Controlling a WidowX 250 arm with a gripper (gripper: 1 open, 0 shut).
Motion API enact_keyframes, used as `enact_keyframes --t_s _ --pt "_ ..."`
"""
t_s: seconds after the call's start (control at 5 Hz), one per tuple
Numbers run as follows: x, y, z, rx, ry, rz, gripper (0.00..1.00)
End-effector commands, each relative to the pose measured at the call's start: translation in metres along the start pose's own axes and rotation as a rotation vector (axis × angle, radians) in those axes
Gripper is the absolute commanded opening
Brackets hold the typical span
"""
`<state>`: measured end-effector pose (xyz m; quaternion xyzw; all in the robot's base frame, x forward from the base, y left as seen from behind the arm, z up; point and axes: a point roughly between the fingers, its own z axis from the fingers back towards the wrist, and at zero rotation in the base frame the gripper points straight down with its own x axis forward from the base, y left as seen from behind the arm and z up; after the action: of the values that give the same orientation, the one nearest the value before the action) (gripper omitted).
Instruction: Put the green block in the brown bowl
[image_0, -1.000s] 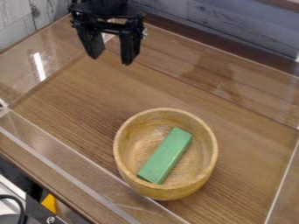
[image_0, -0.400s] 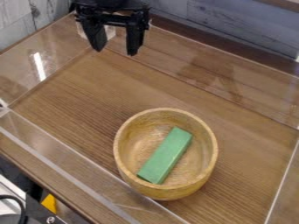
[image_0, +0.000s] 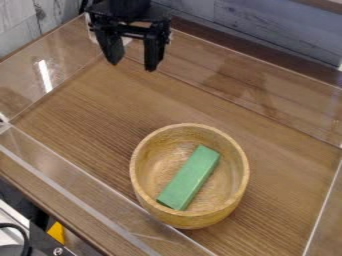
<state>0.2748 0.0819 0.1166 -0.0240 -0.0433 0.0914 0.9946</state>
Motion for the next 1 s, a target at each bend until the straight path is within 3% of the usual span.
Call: enact_keyframes --t_s 0.0,0.4,0.6,0.8 --pt "0.004 0.008 0.002 0.003 -0.035 -0.056 1.0" --pt "0.007 0.01 -0.007 -0.005 -0.04 -0.023 1.0" --pt "0.009 0.015 -0.004 -0.014 -0.037 -0.062 0.0" --pt "0.01 0.019 0.002 -0.023 -0.036 -0.11 1.0"
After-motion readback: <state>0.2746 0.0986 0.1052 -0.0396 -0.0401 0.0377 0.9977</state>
